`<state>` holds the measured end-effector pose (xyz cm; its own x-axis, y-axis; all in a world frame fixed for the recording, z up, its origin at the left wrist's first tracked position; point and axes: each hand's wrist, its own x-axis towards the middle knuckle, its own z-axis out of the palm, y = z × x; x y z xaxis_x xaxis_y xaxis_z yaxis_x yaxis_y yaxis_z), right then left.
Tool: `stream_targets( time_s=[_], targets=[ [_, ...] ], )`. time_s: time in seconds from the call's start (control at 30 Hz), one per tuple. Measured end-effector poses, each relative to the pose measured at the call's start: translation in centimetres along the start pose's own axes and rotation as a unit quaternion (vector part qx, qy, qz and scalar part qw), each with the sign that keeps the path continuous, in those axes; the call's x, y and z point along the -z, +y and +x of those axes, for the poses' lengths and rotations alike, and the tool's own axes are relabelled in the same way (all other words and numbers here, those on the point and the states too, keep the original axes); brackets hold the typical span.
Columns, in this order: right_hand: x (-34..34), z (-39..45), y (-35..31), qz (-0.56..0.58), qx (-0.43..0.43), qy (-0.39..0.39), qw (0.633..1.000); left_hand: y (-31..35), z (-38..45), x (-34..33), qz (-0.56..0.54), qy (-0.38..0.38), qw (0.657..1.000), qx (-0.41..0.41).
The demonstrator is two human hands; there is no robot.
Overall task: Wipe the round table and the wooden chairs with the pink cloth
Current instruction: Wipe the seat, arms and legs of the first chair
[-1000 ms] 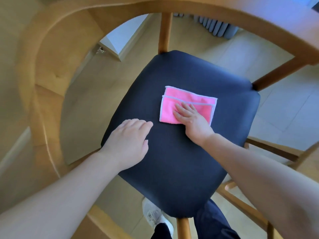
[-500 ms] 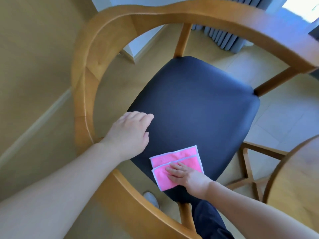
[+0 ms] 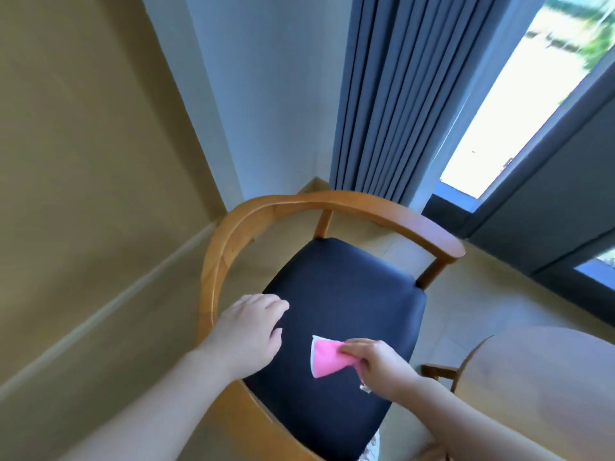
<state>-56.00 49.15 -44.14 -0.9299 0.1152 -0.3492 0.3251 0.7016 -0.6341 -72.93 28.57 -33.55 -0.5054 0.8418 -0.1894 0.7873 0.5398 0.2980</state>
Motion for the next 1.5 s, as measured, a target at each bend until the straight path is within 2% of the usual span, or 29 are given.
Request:
stream_targets(
  time_s=[0.13,0.27,0.37,0.5,0.77,0.93,1.07,1.2,1.33,1.5],
  targets=[
    [6.5,-2.0,-6.6,0.031,0.022,0.089,0.995,2.0,-2.3,4.7,-0.006,0.023,0.999,-0.045],
    [10.8,-4.5,-13.5,0.046,0.054,0.115,0.991,3.9,-4.3,9.1,0.022,0.061,0.991,-0.114],
    [12.5,-6.1,-17.3,0.039,0.044,0.107,0.993,4.4,-5.5,11.8,0.047,0.090,0.985,-0.138],
    [13.2,-7.8,-20.6,0.048,0.047,0.093,0.993,4.6,-7.5,13.7,0.026,0.116,0.984,-0.132],
    [12.9,-9.7,-22.4,0.012,0.097,-0.003,0.995,5.6,-11.7,14.7,-0.004,0.097,0.994,-0.049],
    [10.4,-10.0,-17.7,-0.080,0.076,-0.048,0.993,7.0,-15.4,11.0,-0.088,0.089,0.989,0.075],
    [8.2,-10.7,-13.5,-0.101,0.069,-0.074,0.990,8.9,-17.8,4.9,-0.127,0.034,0.976,0.174],
    [5.4,-11.7,-9.8,-0.103,0.051,-0.101,0.988,11.8,-18.8,-1.8,-0.203,-0.004,0.943,0.265],
    [3.2,-12.2,-7.2,-0.128,0.041,-0.155,0.979,13.9,-19.6,-7.7,-0.281,-0.024,0.912,0.299],
    [0.9,-10.9,-4.9,-0.156,0.022,-0.183,0.970,15.1,-19.8,-12.6,-0.292,-0.026,0.897,0.332]
  ],
)
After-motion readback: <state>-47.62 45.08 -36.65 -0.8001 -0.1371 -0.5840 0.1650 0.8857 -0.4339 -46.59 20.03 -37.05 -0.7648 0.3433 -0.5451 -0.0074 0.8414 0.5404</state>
